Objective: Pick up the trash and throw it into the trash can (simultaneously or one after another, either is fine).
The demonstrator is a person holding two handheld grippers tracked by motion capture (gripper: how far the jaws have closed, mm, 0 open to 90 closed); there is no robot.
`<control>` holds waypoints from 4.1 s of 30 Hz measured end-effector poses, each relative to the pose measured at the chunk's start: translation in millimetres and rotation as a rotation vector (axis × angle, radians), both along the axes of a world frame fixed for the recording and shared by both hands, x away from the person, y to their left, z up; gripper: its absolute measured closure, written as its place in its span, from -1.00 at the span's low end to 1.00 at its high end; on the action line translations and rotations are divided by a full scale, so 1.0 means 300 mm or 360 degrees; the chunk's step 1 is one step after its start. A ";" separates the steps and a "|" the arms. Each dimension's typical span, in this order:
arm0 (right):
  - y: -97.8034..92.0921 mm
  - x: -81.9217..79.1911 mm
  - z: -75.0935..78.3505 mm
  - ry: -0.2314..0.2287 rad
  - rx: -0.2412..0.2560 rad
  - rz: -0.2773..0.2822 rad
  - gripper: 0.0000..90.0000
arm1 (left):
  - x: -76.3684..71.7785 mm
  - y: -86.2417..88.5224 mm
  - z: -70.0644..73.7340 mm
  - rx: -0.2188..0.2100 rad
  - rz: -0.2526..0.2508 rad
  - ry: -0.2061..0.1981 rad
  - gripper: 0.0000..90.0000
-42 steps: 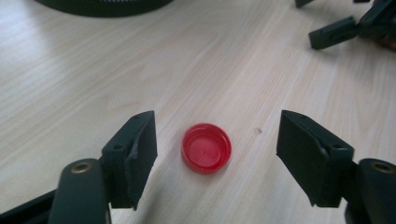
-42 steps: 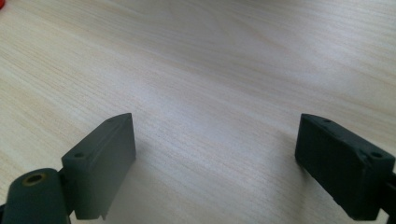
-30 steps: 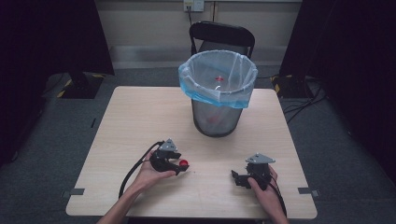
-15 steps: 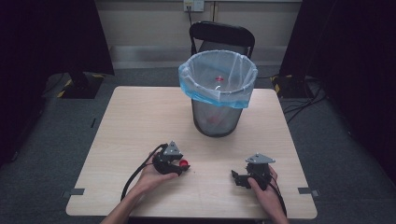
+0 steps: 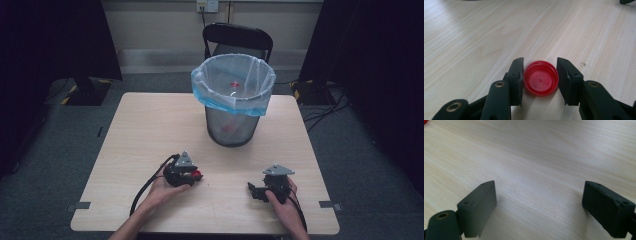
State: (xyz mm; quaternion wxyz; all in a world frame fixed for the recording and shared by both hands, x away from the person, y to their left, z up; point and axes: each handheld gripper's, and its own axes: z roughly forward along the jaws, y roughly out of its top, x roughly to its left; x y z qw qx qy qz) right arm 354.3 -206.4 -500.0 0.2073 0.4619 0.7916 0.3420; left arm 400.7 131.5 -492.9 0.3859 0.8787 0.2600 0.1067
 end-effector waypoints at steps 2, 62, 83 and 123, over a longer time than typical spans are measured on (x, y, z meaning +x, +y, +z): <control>0.000 0.000 0.000 0.0000 0.0000 0.0000 -0.74 | 0.000 0.000 0.001 0.0004 0.0004 0.0000 0.31; 0.000 0.000 0.000 0.0000 0.0000 -0.0001 -0.74 | -0.011 0.093 0.304 -0.0430 0.0002 -0.0157 0.32; 0.000 0.000 0.000 0.0000 0.0000 -0.0001 -0.74 | 0.016 0.101 0.467 -0.0588 0.0007 -0.0258 0.32; 0.000 0.000 0.000 0.0000 0.0000 0.0000 -0.74 | 0.063 0.090 0.756 -0.0837 -0.0023 -0.0473 0.32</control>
